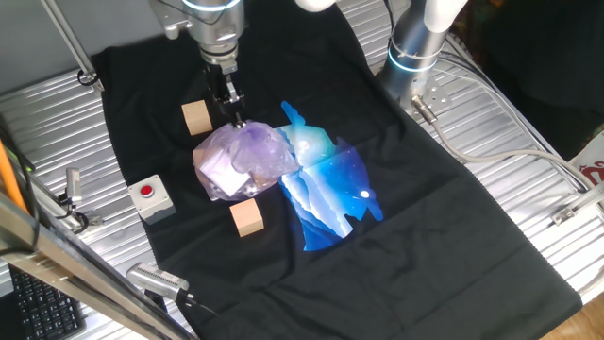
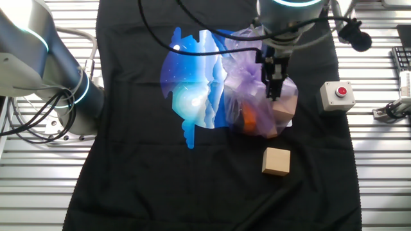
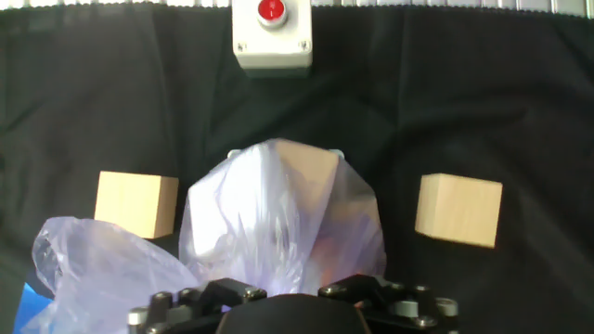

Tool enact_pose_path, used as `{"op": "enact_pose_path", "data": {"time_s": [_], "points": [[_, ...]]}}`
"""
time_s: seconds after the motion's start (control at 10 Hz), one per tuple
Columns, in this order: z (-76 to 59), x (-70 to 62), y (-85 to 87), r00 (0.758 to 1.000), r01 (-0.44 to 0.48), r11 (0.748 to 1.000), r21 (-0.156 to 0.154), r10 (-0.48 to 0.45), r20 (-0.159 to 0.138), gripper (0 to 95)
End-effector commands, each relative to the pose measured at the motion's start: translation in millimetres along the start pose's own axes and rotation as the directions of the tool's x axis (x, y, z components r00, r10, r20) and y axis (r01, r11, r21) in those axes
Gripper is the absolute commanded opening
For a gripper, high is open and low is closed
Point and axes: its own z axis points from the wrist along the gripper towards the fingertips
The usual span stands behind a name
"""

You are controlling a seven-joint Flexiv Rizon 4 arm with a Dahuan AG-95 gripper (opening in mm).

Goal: Pick up a bag of things

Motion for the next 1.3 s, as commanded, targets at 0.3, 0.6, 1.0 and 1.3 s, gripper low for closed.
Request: {"op": "enact_pose_path", "data": {"time_s": [0.3,0.6,1.0,1.3], "points": [[0.9,3.4,10.0,1.000,-0.022,1.000,0.004,0.022,-0.003,95.0],[11.2,10.1,21.6,0.999,-0.048,0.999,0.008,0.048,0.007,95.0],[24.5,20.5,32.6,0.996,-0.085,0.996,0.007,0.085,0.020,95.0],[26.9,27.1,31.6,0.995,-0.099,0.995,0.004,0.098,0.026,95.0]]}}
